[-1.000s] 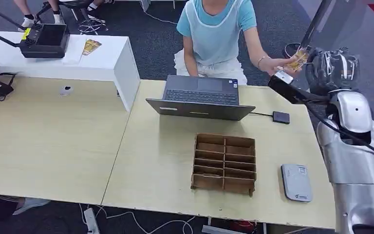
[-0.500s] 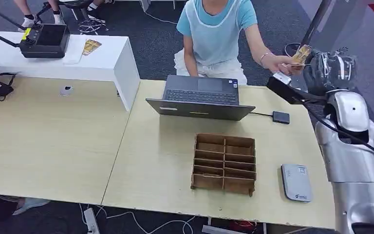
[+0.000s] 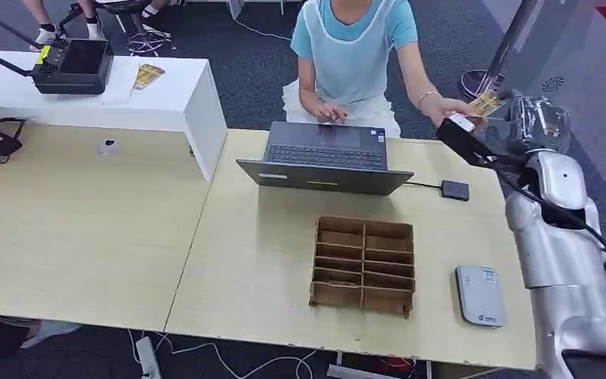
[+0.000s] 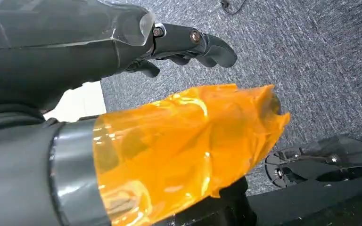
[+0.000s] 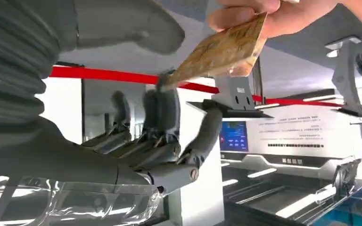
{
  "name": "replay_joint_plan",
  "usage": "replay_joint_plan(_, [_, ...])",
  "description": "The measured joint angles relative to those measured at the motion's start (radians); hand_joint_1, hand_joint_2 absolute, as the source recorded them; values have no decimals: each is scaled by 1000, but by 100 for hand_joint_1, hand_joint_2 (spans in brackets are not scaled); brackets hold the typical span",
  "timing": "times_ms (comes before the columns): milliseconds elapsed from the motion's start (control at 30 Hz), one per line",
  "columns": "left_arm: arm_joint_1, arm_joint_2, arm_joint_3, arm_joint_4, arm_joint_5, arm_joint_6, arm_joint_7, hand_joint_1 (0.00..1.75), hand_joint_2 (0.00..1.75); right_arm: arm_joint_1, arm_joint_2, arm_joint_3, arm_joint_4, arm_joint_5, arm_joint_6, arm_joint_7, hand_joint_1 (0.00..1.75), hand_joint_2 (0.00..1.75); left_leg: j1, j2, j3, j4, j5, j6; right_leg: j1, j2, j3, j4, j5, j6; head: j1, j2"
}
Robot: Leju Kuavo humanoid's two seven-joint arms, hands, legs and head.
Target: Pass the card to the sensor for recognition and then transmit it.
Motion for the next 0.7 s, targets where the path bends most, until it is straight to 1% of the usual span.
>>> replay_joint_plan(100, [1, 0, 0, 0, 0, 0, 3, 0, 0, 22, 7, -14, -26, 15, -34, -13, 0, 175, 0, 0, 0, 0, 0, 0, 0, 0, 0, 0, 0, 0, 0, 0])
replay_joint_plan(267, [1, 0, -2, 0, 0, 0, 12, 0, 0, 58, 8, -15, -94, 42, -54, -37, 0, 175, 0, 0, -1, 0, 0, 0, 0, 0, -1, 0, 0, 0, 0, 0])
replay_joint_plan(700, [1, 0, -2, 0, 0, 0, 12, 0, 0, 78, 8, -16, -139, 44, -55, -37, 0, 175, 0, 0, -1, 0, 0, 0, 0, 0, -1, 0, 0, 0, 0, 0])
